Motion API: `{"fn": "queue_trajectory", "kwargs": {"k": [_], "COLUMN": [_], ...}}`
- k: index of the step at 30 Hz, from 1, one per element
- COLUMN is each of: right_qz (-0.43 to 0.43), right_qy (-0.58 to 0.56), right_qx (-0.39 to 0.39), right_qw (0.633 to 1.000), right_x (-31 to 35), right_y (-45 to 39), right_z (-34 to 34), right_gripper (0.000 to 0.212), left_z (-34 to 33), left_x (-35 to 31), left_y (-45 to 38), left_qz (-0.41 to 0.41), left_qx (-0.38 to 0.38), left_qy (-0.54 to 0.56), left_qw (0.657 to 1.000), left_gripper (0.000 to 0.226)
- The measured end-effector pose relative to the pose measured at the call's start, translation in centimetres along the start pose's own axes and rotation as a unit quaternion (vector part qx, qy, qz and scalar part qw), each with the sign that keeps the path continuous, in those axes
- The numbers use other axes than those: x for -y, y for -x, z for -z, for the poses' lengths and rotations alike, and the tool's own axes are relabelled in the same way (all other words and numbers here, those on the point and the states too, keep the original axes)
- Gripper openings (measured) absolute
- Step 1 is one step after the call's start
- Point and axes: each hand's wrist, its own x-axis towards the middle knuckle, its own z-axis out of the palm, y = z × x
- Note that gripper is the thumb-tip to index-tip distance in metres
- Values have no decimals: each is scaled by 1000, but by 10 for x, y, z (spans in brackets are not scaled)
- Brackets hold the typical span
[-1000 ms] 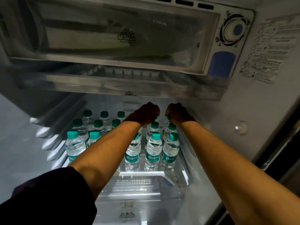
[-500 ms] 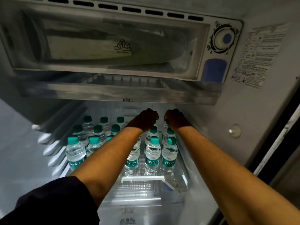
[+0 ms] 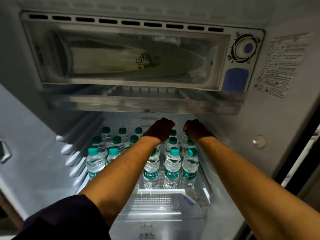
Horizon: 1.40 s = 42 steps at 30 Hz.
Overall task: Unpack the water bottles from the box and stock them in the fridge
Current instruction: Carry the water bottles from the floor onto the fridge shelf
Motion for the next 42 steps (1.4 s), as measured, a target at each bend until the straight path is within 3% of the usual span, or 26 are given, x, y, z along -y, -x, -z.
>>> {"fn": "queue_trajectory", "kwargs": {"k": [7, 14, 23, 27, 42], "right_qz": [4, -9, 15, 48, 208], "right_qy": [83, 78, 72, 65, 25], "right_qx": [16, -38, -107, -147, -82], "right_qw": [996, 996, 991, 986, 974], "right_x": [7, 31, 67, 82, 139], "right_y": [13, 45, 124, 167, 276], "right_z": [10, 10, 1, -12, -133], "right_gripper": [44, 69, 72, 72, 85], "left_z": [11, 13, 18, 7, -55], "left_x": [8, 6, 3, 7, 28], "left_y": [27, 75, 160, 199, 383], "left_qz": [19, 27, 79, 105, 228], "left_qx": [-15, -63, -146, -148, -177], "left_qy": [-32, -87, -171, -163, -123], "left_qw": [999, 994, 971, 970, 950], "left_gripper": [58, 69, 72, 80, 80]}}
